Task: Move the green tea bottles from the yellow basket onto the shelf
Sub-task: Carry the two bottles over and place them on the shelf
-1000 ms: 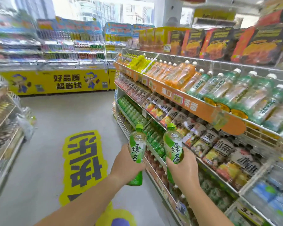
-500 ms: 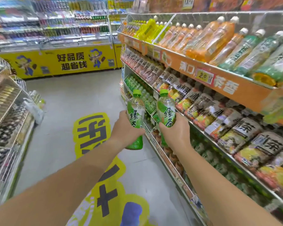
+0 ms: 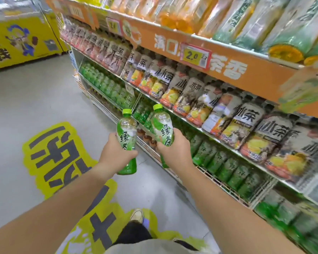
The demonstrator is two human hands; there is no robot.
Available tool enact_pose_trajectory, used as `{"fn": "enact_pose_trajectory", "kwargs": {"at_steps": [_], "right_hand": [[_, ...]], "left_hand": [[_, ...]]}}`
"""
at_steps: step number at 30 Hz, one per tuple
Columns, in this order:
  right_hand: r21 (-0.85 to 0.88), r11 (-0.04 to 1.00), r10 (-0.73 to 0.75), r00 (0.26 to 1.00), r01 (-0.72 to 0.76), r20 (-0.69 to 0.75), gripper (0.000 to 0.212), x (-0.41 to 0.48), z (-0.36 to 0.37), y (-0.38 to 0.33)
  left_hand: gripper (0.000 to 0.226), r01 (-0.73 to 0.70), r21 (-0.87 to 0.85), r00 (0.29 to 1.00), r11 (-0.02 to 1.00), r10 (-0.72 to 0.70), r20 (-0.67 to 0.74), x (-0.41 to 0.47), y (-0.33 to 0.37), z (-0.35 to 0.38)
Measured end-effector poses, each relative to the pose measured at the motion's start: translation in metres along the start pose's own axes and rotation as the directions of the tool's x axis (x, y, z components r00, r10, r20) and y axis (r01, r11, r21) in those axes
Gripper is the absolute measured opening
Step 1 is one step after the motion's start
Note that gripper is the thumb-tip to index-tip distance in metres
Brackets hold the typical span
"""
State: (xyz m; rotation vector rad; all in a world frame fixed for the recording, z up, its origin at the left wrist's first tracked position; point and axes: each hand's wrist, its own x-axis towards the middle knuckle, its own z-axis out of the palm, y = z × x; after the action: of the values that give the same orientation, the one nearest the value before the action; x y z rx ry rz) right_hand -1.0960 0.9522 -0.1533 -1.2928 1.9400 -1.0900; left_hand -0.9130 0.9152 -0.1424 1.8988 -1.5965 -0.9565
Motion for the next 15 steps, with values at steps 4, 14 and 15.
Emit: {"fn": "enact_pose_trajectory", "kwargs": {"at_steps": [4, 14, 15], "right_hand": [[0.002, 0.985, 0.172, 0.983, -0.172, -0.056, 0.031, 0.007, 0.015, 0.043], [0.105, 0.845, 0.518, 0.755, -0.524, -0.402, 0.028, 0.021, 0.051, 0.2], [0.105, 0.835, 0.529, 0.736, -0.54, -0.423, 0.028, 0.023, 0.052, 0.217]], "left_hand": [[0.056, -0.012, 0.035, 0.99, 0.999, 0.007, 0.143, 0.042, -0.01, 0.042], [0.063, -0.266, 0.149, 0.822, 0.952, 0.144, 0.551, 0.13, -0.054, 0.193], [0.062, -0.289, 0.157, 0.805, 0.944, 0.151, 0.574, 0.135, -0.055, 0.212]]}}
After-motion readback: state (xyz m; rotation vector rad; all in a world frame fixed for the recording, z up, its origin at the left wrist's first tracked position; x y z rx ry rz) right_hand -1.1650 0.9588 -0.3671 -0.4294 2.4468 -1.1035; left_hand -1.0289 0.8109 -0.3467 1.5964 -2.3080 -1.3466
